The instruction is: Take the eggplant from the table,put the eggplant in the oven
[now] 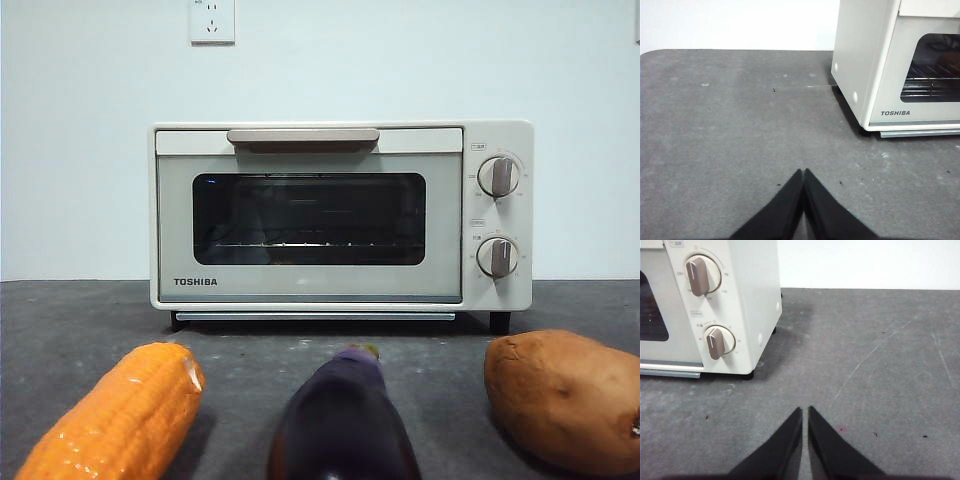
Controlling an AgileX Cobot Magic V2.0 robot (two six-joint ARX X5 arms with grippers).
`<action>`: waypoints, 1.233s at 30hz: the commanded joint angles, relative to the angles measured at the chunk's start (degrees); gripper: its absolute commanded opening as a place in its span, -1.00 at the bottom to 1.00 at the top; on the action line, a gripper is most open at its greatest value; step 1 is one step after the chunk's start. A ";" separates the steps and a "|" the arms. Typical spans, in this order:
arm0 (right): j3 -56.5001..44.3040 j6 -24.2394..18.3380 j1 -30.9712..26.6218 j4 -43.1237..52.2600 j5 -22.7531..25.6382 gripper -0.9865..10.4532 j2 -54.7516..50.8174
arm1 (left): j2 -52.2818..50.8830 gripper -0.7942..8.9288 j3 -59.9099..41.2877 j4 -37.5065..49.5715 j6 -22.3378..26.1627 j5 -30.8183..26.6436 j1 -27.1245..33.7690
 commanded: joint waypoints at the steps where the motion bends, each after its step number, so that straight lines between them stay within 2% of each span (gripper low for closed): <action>1: -0.26 1.33 0.11 0.57 -0.02 -0.82 -0.09 | -0.04 -0.82 -0.70 0.20 0.11 0.02 0.07; 3: -0.26 2.54 0.11 0.57 -0.07 -0.82 -0.09 | -0.04 -0.82 -0.70 0.24 -1.40 0.09 0.04; 5: -0.15 4.79 0.11 0.55 -0.09 -0.82 -0.09 | -0.04 -0.82 -0.70 0.22 -5.29 0.44 0.04; 10: -0.07 14.25 0.11 0.79 -2.40 -0.82 -0.09 | -0.04 -0.82 -0.68 0.22 -21.46 2.19 0.04; 13: -0.04 16.68 0.11 0.96 -3.98 -0.82 -0.09 | -0.04 -0.82 -0.68 0.20 -26.67 2.36 0.04; 15: 0.00 17.90 0.11 0.83 -4.90 -0.82 -0.09 | -0.04 -0.82 -0.55 0.17 -27.80 2.71 0.07; 18: 0.83 21.94 0.11 -0.83 -4.87 -0.82 -0.07 | 0.04 -0.82 0.28 -0.81 -29.38 2.71 0.07; 21: 2.38 23.15 0.11 -2.01 -4.92 -0.82 -0.04 | 0.46 -0.82 1.64 -2.19 -30.18 2.73 0.07; 29: 10.95 23.06 0.11 -6.95 -4.66 -0.82 1.11 | 5.55 -0.82 8.39 -4.85 -29.99 3.39 0.04; 37: 23.87 19.21 0.11 -12.52 -4.72 -0.82 8.59 | 16.41 -0.82 18.51 -5.11 -25.09 6.16 0.04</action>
